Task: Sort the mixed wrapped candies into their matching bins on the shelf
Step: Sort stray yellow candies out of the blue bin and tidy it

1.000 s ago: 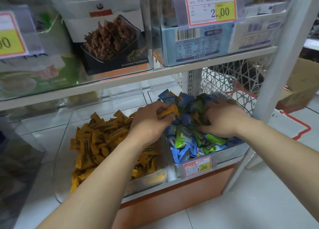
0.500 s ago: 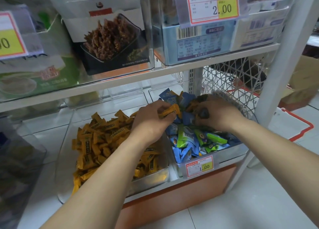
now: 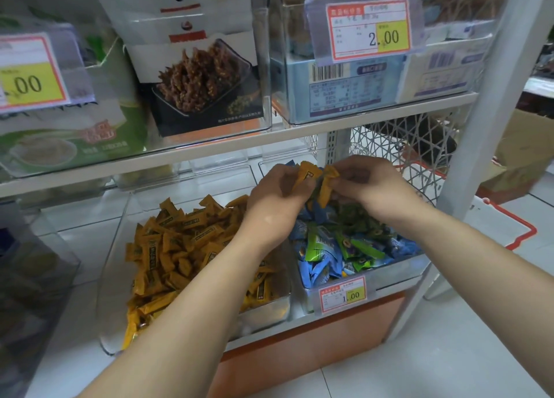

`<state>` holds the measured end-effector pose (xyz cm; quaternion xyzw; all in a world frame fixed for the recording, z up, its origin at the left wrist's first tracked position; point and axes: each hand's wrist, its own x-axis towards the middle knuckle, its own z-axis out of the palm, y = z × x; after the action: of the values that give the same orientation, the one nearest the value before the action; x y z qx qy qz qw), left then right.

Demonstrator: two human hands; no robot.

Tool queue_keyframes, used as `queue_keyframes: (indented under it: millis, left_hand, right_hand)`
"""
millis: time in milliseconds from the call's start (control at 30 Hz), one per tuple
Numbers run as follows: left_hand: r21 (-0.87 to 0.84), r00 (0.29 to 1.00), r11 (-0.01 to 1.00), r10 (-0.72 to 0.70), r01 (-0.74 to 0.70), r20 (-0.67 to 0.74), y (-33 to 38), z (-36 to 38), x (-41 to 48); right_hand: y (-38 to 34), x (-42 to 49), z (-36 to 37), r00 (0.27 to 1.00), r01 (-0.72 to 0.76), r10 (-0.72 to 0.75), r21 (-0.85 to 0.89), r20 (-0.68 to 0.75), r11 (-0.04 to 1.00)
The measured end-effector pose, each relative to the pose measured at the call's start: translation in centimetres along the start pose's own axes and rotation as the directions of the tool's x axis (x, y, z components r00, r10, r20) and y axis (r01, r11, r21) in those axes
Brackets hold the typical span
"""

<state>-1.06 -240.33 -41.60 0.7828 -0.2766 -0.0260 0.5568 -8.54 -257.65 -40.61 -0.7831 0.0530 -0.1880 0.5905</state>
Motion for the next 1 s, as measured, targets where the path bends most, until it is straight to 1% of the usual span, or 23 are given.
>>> queue_keyframes:
  millis: [33,100,133,167,200,233,267,300,333,400,433,500,533,567,633,700,767,833,900,967,1000]
  left_hand:
    - [-0.077,1.000,0.997,-0.011,0.013,0.019,0.4,0.2,-0.1]
    - [-0.248,0.998,0.967,-0.048,0.059,0.048,1.1,0.2,-0.4]
    - [-0.307,0.997,0.949,-0.063,0.074,0.045,1.2,0.1,-0.5]
    - [-0.317,0.998,0.946,-0.064,0.069,0.025,1.2,-0.3,-0.5]
    - [-0.259,0.999,0.965,-0.053,0.049,-0.010,1.0,-0.7,-0.3]
    - [-0.157,0.998,0.987,-0.038,0.030,-0.048,0.8,-1.3,-0.1]
    - [-0.035,0.996,0.999,-0.022,0.019,-0.088,0.3,-2.0,0.1]
    - [0.076,0.992,0.997,-0.008,0.018,-0.127,-0.1,-2.8,0.3]
    - [0.175,0.988,0.984,0.006,0.021,-0.153,-0.6,-3.6,0.4]
    - [0.366,0.987,0.930,0.017,0.043,-0.160,-1.7,-5.3,0.4]
    - [0.460,0.989,0.885,-0.003,0.072,-0.151,-2.3,-6.0,0.4]
    - [0.617,0.988,0.774,-0.086,0.145,-0.125,-3.5,-6.8,0.2]
    - [0.655,0.986,0.737,-0.124,0.168,-0.113,-4.0,-7.0,0.1]
    - [0.662,0.985,0.729,-0.141,0.174,-0.104,-4.3,-6.9,0.1]
    - [0.623,0.991,0.771,-0.103,0.133,-0.083,-4.3,-6.4,0.1]
    - [0.574,0.999,0.818,-0.033,0.048,-0.036,-3.7,-5.4,0.2]
    - [0.559,0.999,0.828,0.041,-0.052,0.032,-3.1,-4.1,0.1]
    - [0.582,0.988,0.799,0.098,-0.151,0.122,-2.8,-2.8,-0.2]
    - [0.602,0.973,0.769,0.110,-0.213,0.204,-2.9,-2.0,-0.3]
    - [0.611,0.966,0.759,0.090,-0.224,0.243,-3.3,-1.6,-0.1]
    - [0.608,0.966,0.764,0.081,-0.217,0.244,-3.4,-1.6,0.1]
  right_hand:
    - [-0.4,-0.2,0.7,1.000,-0.020,0.021,0.088,-0.003,0.996]
    - [-0.9,-0.3,1.7,0.999,-0.046,0.050,0.204,-0.011,0.978]
    - [-1.0,-0.2,1.9,0.998,-0.057,0.060,0.244,-0.004,0.968]
    - [-1.0,0.0,2.0,0.998,-0.068,0.066,0.255,0.016,0.965]
    - [-1.0,0.2,1.9,0.997,-0.071,0.066,0.211,0.031,0.975]
    - [-0.7,0.5,1.7,0.999,-0.049,0.047,0.100,0.024,0.994]
    - [-0.2,0.9,1.4,1.000,-0.014,0.013,-0.048,-0.008,0.999]
    - [0.5,1.4,1.0,0.998,0.007,-0.018,-0.190,-0.055,0.982]
    - [1.1,1.9,0.5,0.994,-0.005,-0.029,-0.302,-0.109,0.953]
    - [2.2,3.0,-0.4,0.984,-0.074,-0.011,-0.458,-0.179,0.886]
    - [2.7,3.6,-0.7,0.986,-0.099,0.009,-0.536,-0.169,0.838]
    - [3.5,4.6,-0.9,0.993,-0.115,0.090,-0.684,-0.072,0.720]
    - [3.7,5.0,-0.7,0.989,-0.106,0.144,-0.738,-0.012,0.666]
    - [3.7,5.3,-0.5,0.978,-0.093,0.202,-0.770,0.048,0.631]
    - [4.0,6.0,0.0,0.947,-0.083,0.297,-0.798,0.124,0.597]
    - [4.3,7.0,0.2,0.927,-0.119,0.359,-0.830,0.103,0.546]
    - [4.5,7.6,0.4,0.914,-0.179,0.400,-0.826,0.062,0.535]
    - [5.0,7.8,0.5,0.917,-0.195,0.394,-0.798,0.057,0.570]
    - [5.6,7.7,0.5,0.946,-0.174,0.321,-0.758,0.048,0.628]
    - [5.9,7.5,0.3,0.974,-0.132,0.225,-0.713,0.038,0.689]
    - [5.9,7.3,0.1,0.977,-0.112,0.207,-0.698,0.054,0.708]
